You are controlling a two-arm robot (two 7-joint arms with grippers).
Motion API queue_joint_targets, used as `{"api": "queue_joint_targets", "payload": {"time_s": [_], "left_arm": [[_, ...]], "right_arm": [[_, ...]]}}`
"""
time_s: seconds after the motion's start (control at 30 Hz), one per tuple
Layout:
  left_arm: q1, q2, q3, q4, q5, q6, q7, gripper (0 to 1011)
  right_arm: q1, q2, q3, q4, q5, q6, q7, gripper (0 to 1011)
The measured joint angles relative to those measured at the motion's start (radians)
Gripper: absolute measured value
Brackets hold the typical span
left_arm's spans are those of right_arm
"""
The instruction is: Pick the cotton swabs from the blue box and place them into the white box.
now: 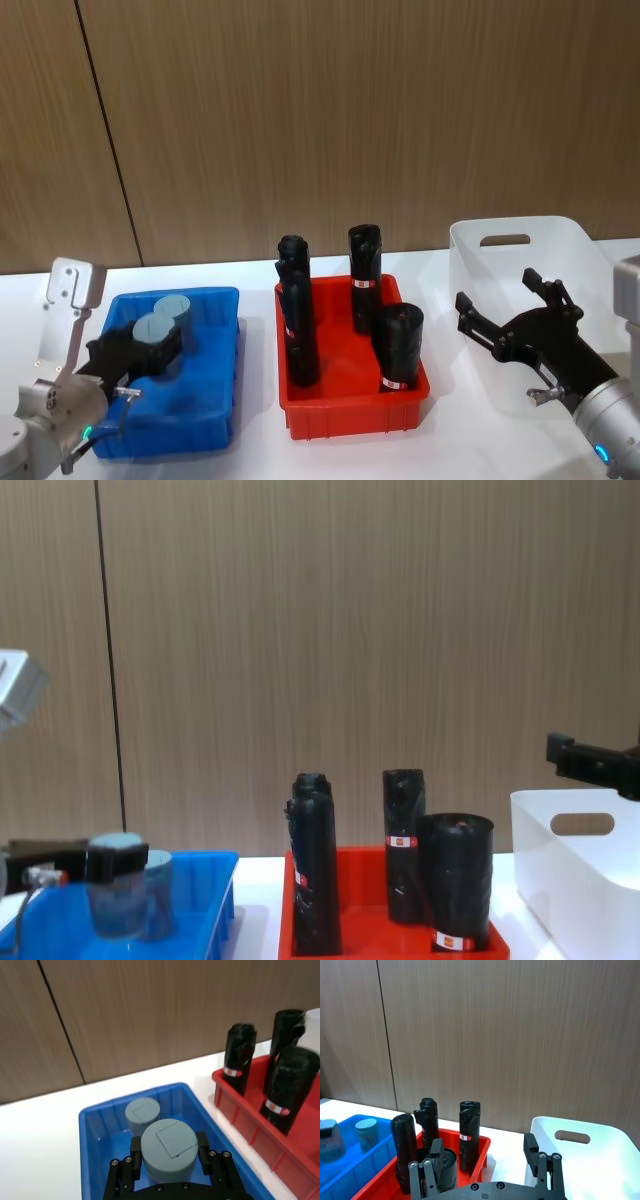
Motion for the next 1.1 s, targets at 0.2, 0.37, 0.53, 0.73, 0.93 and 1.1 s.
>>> {"api": "queue_joint_targets", "payload": {"time_s": [0.2, 0.37, 0.53, 0.73, 0.93, 1.1], "left_arm": [[0.02, 0.017, -0.006, -0.059, 0.011, -0.03, -0.029, 660], [0.038, 0.036, -0.012, -0.114, 0.016, -0.062, -0.085, 660], [0.048, 0.049, -0.016, -0.147, 0.016, -0.082, -0.135, 660], [0.058, 0.063, -0.019, -0.181, 0.007, -0.106, -0.211, 660], [0.061, 0.073, -0.02, -0.2, -0.011, -0.129, -0.294, 660], [0.062, 0.076, -0.019, -0.206, -0.028, -0.146, -0.361, 660]], "right_arm": [[0.0, 0.0, 0.0, 0.0, 0.0, 0.0, 0.0, 1002], [0.0, 0.0, 0.0, 0.0, 0.0, 0.0, 0.0, 1002], [0.0, 0.0, 0.0, 0.0, 0.0, 0.0, 0.0, 1002], [0.0, 0.0, 0.0, 0.0, 0.0, 0.0, 0.0, 1002], [0.0, 0.0, 0.0, 0.0, 0.0, 0.0, 0.0, 1002], [0.0, 0.0, 0.0, 0.0, 0.0, 0.0, 0.0, 1002]]}}
